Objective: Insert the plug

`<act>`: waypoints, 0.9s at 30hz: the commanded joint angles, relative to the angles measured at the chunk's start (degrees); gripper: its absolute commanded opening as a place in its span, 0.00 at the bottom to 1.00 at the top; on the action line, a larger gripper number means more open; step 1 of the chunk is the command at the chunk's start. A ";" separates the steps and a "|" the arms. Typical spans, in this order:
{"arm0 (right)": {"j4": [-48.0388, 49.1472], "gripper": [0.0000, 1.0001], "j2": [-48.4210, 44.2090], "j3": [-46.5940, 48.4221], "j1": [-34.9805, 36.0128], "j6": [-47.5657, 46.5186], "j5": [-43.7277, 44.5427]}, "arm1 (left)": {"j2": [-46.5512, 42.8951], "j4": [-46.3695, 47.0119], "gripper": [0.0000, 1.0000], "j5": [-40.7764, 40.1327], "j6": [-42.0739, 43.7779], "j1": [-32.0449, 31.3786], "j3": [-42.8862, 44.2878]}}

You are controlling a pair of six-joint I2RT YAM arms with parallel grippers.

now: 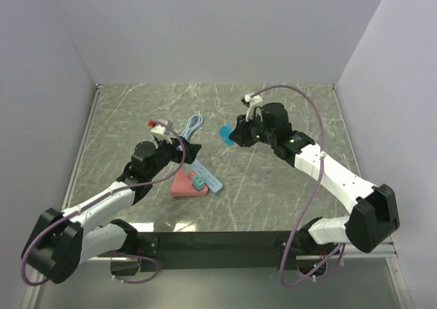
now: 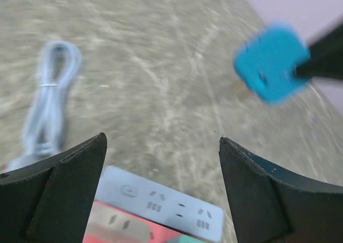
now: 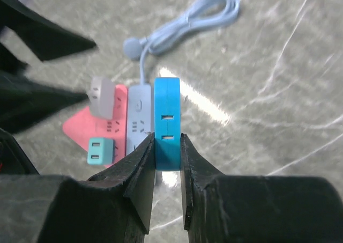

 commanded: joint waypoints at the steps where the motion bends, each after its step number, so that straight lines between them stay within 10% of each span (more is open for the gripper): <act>1: -0.85 0.00 1.39 -0.55 3.13 3.93 5.28 | -4.45 -5.16 0.92 -14.52 -3.71 0.19 -1.54; 27: -3.48 0.00 5.69 -4.69 19.23 12.73 16.45 | -1.13 -11.50 0.95 -14.45 -6.18 0.19 -3.04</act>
